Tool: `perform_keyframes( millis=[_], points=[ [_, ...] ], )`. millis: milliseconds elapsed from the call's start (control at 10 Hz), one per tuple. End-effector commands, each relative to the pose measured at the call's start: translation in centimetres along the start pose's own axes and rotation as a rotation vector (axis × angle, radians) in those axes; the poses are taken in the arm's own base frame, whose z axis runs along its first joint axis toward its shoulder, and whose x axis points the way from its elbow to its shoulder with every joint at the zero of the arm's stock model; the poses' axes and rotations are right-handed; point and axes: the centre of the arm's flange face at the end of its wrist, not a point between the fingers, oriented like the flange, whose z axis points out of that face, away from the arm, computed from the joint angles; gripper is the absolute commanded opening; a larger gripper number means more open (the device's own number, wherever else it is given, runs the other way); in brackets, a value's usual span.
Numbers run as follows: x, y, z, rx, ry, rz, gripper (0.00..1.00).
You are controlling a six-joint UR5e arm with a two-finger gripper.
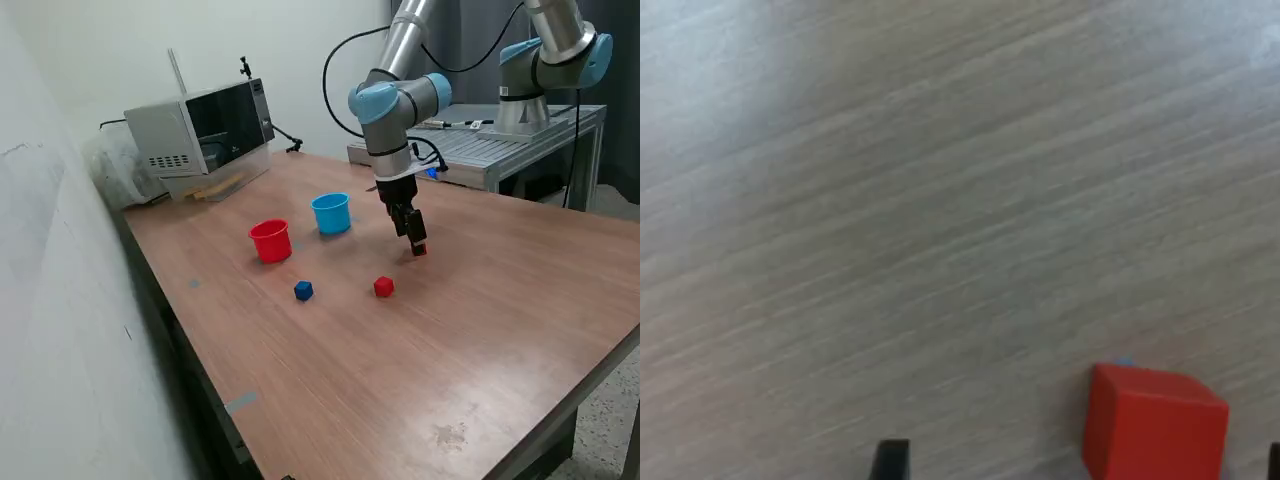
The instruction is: Place red objects in the red bin, and blue objects in the blue bin.
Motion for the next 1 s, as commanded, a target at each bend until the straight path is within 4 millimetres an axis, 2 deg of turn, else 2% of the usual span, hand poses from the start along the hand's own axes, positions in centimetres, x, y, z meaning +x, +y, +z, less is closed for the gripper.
perform_keyframes(
  millis=[0,100,200,800,900],
  points=[
    [0.1,-0.2,0.1,0.001,-0.008,-0.003,1.0],
    [0.1,-0.5,-0.5,-0.007,-0.006,-0.005,1.0],
    [1.0,-1.0,-0.8,-0.012,-0.004,-0.021,1.0],
    [2.0,-1.9,-0.9,-0.01,-0.005,-0.042,1.0],
    [2.0,-1.9,-0.9,-0.008,-0.005,-0.042,0.0]
  ],
)
